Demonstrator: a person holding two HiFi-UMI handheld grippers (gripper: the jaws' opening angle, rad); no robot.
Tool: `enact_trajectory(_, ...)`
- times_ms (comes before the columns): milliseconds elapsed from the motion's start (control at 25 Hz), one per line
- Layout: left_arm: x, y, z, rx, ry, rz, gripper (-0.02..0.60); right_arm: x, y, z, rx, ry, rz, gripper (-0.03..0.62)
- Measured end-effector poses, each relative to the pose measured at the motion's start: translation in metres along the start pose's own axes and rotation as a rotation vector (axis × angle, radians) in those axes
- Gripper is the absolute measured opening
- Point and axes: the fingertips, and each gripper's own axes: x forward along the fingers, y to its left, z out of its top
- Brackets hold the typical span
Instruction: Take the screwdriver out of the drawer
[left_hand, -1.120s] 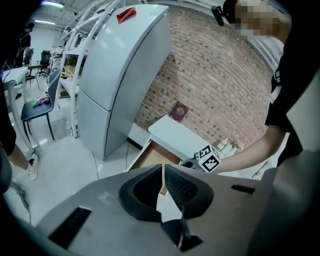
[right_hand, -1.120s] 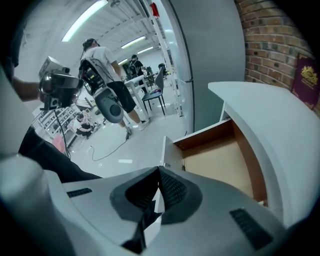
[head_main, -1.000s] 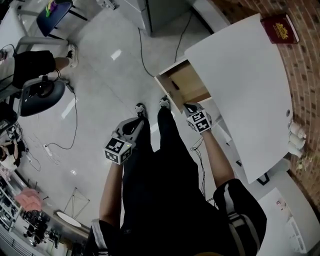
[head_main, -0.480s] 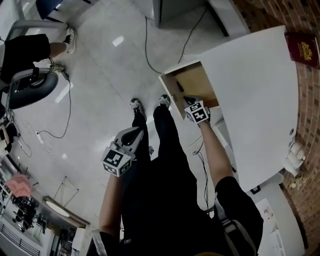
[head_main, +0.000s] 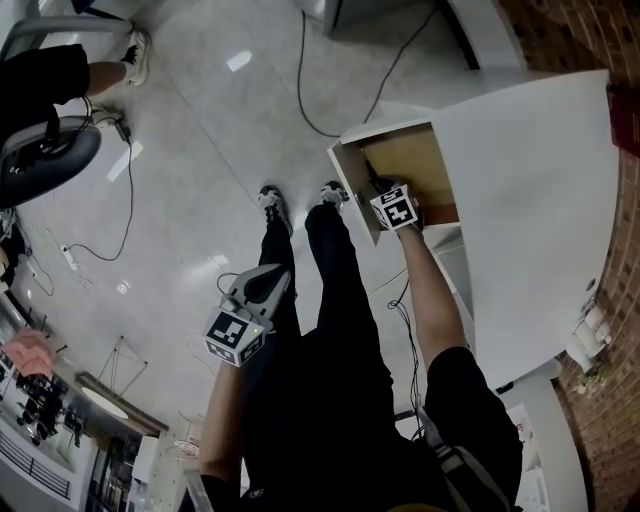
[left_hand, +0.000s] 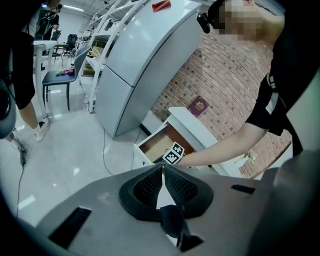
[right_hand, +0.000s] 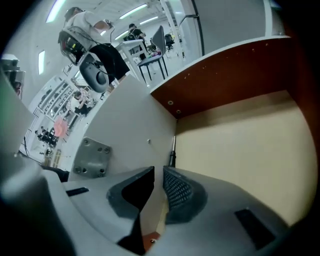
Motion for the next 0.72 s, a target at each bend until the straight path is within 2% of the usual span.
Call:
enact_trajectory(240,0.001,0.008,-0.012,-0.032,0.015,-0.005,0.026,0.017,-0.009,-0.005,-0.044,0.064,-0.026,0.127)
enact_trajectory(440,0.003,0.014,-0.009,-0.038,0.016,-0.018,0.026,0.026,-0.012,-0.009,-0.04,0.097,-0.027,0.131)
enact_trajectory(560,0.004,0.021,-0.004,-0.043,0.01,-0.02,0.026,0.032,-0.015,-0.007,0.016,0.095,0.002,0.123)
enact_trajectory(720,0.006,0.024,-0.002,-0.046,0.011,-0.03,0.026,0.035,-0.015,-0.007,0.116,0.098,0.088,0.107)
